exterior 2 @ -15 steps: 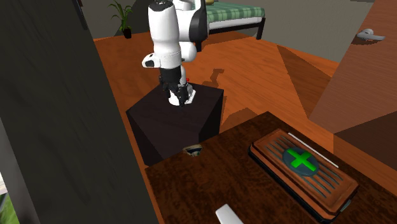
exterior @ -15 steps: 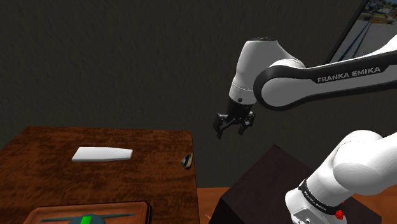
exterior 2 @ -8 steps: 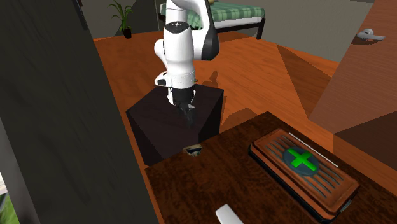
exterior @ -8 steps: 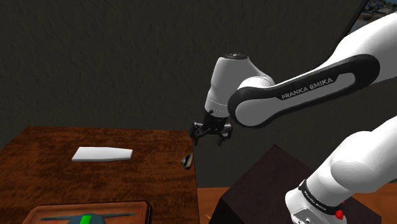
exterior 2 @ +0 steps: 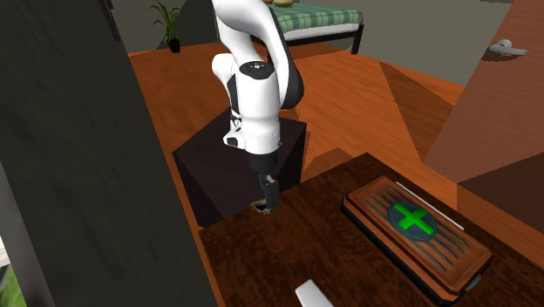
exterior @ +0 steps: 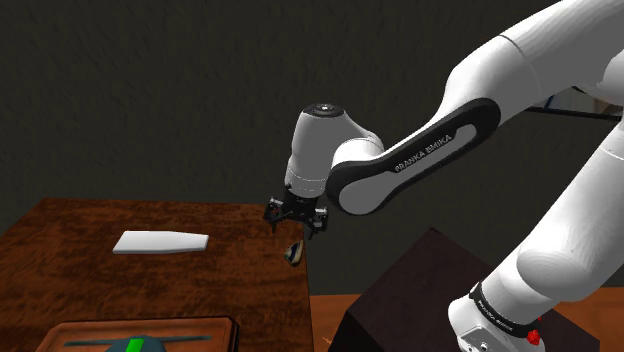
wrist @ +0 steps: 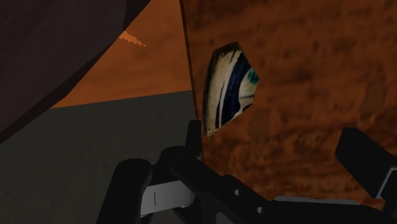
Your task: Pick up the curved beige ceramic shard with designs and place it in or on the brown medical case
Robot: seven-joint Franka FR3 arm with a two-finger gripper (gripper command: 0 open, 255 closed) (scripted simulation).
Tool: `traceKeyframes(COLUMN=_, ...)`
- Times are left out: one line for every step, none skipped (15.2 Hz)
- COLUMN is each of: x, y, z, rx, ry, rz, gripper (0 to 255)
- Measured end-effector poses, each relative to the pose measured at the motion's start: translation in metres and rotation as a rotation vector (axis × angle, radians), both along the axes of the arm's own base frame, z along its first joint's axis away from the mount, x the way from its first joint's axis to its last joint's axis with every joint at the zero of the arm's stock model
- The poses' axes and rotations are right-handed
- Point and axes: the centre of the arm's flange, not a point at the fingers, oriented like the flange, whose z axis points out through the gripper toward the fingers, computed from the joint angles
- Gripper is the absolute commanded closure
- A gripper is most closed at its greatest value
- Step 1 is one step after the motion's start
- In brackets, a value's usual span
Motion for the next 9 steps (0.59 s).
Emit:
traceKeyframes(x=0.002, y=0.002, z=-0.005, rx=0.001, ry=-0.001, rz=-0.005, gripper=0)
traceKeyframes(x=0.004, y=0.003, z=-0.010, rx=0.001, ry=-0.002, rz=-0.008, gripper=0)
traceKeyframes(x=0.004, y=0.003, z=-0.015, rx=0.001, ry=-0.002, rz=-0.009, gripper=0)
traceKeyframes(x=0.005, y=0.004, z=-0.021, rx=0.002, ry=-0.002, rz=-0.010, gripper=0)
traceKeyframes(x=0.005, y=0.005, z=-0.026, rx=0.002, ry=-0.002, rz=-0.011, gripper=0)
traceKeyframes(x=0.005, y=0.005, z=-0.033, rx=0.002, ry=-0.002, rz=-0.011, gripper=0)
traceKeyframes(x=0.006, y=0.005, z=-0.037, rx=0.002, ry=-0.002, rz=-0.011, gripper=0)
traceKeyframes(x=0.006, y=0.005, z=-0.039, rx=0.002, ry=-0.002, rz=-0.011, gripper=0)
traceKeyframes(x=0.006, y=0.005, z=-0.040, rx=0.002, ry=-0.002, rz=-0.011, gripper=0)
